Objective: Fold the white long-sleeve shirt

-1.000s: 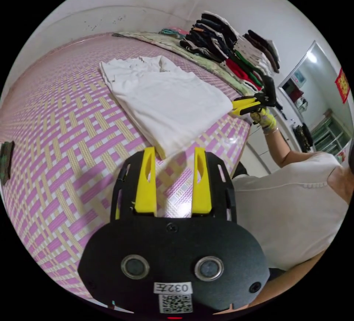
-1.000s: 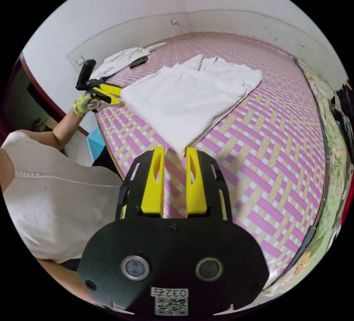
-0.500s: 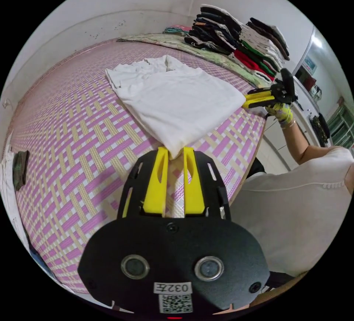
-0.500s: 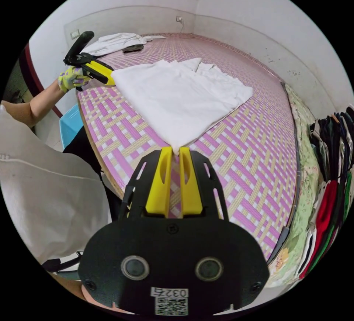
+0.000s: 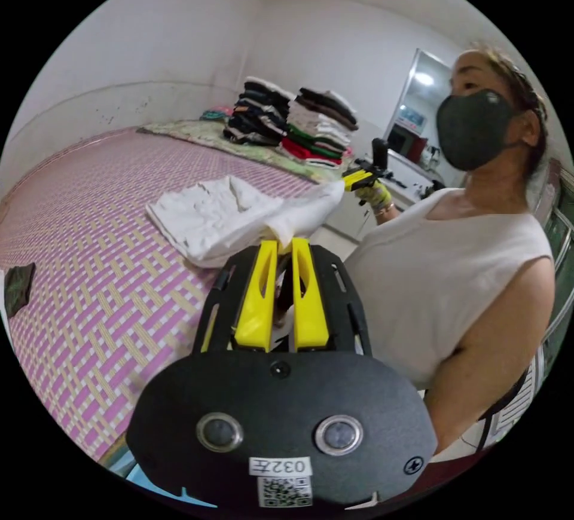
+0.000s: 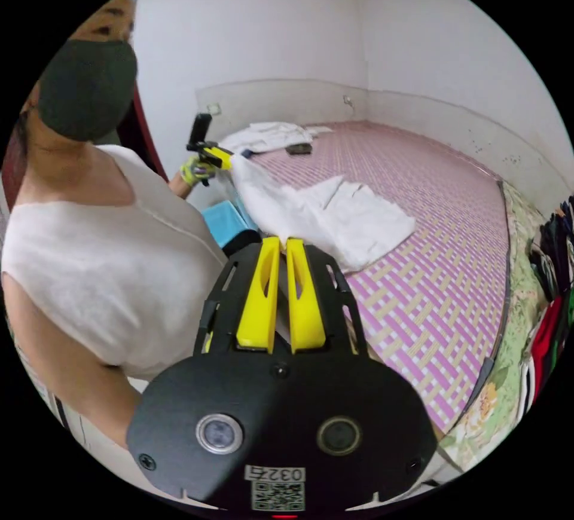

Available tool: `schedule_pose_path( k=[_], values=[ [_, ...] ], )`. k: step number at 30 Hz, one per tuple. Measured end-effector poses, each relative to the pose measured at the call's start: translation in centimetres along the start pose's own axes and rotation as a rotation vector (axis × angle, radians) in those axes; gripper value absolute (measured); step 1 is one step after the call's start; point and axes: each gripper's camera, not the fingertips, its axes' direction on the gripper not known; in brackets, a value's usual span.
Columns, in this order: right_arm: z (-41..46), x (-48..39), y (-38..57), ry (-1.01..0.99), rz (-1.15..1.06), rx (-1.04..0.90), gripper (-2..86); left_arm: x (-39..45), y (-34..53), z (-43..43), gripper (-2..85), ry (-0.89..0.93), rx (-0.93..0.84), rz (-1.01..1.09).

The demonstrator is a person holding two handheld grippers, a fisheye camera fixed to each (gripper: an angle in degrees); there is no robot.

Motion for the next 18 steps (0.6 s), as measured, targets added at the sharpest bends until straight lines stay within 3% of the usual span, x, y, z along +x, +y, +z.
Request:
schedule_pose_path(
  k=[6,14,18],
  values=[
    [-2.4,7.2,-4.4,-0.096,0.016,0.077,-1.1,-4.0,-4.2,-3.0,4.5,0.041,0.031,-0.02],
    [5.0,28.3,-9.9,-0.235,0.428,-0.028,-0.5,-25.0,-10.6,3.2,3.0,0.139,-0.089,-0.405],
    [9.8,34.0,-8.7,-0.254,0.601,-0.131,-0.3,-31.2,-9.7,7.8,1.2,0.166,-0.146,-0.553]
  ],
)
